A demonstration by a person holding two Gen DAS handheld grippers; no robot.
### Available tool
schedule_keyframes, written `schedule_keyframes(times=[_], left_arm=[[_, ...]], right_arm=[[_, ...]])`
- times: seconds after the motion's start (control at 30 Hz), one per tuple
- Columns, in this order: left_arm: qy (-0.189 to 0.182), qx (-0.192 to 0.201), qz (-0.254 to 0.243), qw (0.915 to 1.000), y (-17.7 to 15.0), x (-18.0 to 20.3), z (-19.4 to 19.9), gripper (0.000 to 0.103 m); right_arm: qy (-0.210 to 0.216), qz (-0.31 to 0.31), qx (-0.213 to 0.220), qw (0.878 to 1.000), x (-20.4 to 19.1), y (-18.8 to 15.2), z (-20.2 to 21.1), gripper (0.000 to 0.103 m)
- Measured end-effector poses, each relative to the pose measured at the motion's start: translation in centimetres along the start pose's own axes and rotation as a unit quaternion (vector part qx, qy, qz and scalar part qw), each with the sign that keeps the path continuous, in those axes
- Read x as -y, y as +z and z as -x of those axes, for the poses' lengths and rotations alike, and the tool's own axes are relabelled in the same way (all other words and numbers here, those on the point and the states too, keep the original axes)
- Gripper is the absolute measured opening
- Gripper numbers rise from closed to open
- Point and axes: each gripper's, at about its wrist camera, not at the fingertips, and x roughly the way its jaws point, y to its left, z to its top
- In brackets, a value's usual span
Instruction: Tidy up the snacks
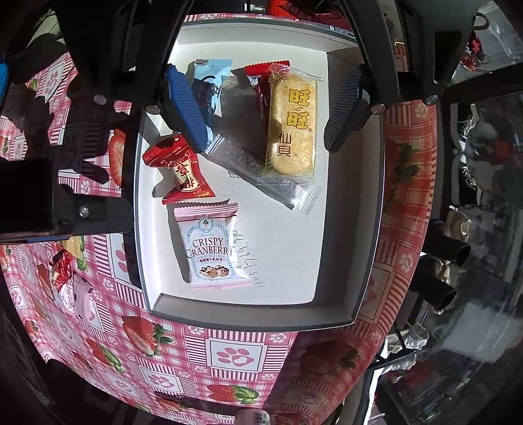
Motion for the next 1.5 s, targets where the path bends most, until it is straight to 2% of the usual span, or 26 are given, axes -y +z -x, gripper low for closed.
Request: schedule_keyframes(times=[0.27, 0.5, 0.67, 0.8, 0.9, 1.03, 1.07, 1.13, 1.2, 1.33, 1.5], left_arm=[[-0.003, 0.005, -0.034, 0.9994, 0.8, 3.1, 1.1, 0.078], [-0.013, 0.009, -0.065, 0.9978, 1.5, 5.8, 1.9, 0.078], [-0.022, 0.009, -0.086, 0.996, 2.0, 8.0, 2.2, 0.078], [-0.027, 0.006, -0.097, 0.9949, 2.2, 9.1, 2.4, 0.078], [-0.029, 0.003, -0.103, 0.9942, 2.2, 9.8, 2.5, 0.078], [-0.027, 0.001, -0.111, 0.9934, 2.2, 10.6, 2.7, 0.078], [-0.027, 0.002, -0.114, 0.9931, 2.2, 10.8, 2.8, 0.078], [-0.026, 0.004, -0.121, 0.9923, 2.3, 11.3, 2.9, 0.078], [-0.027, 0.007, -0.134, 0.9905, 2.4, 12.0, 3.0, 0.078], [-0.027, 0.013, -0.175, 0.9841, 2.8, 14.2, 3.0, 0.078], [-0.027, 0.029, -0.236, 0.971, 3.7, 18.4, 2.8, 0.078]], right_arm=[[-0.004, -0.053, 0.008, 0.999, 4.9, 0.1, 1.3, 0.103], [-0.017, -0.111, 0.015, 0.994, 11.9, 0.5, 2.5, 0.103], [-0.013, -0.194, 0.029, 0.98, 18.2, 1.8, 3.7, 0.103], [0.004, -0.267, 0.04, 0.963, 22.5, 2.6, 4.1, 0.103], [0.014, -0.298, 0.05, 0.953, 24.3, 3.4, 4.0, 0.103], [0.024, -0.311, 0.063, 0.948, 25.4, 5.2, 3.7, 0.102], [0.024, -0.312, 0.062, 0.948, 25.5, 5.7, 3.5, 0.096], [0.034, -0.311, 0.053, 0.948, 25.6, 6.6, 2.9, 0.061], [0.039, -0.31, 0.042, 0.949, 25.2, 7.1, 2.2, 0.047], [0.029, -0.293, 0.046, 0.954, 24.8, 7.0, 2.2, 0.036], [0.008, -0.273, 0.043, 0.961, 26.1, 3.8, 2.0, 0.035]])
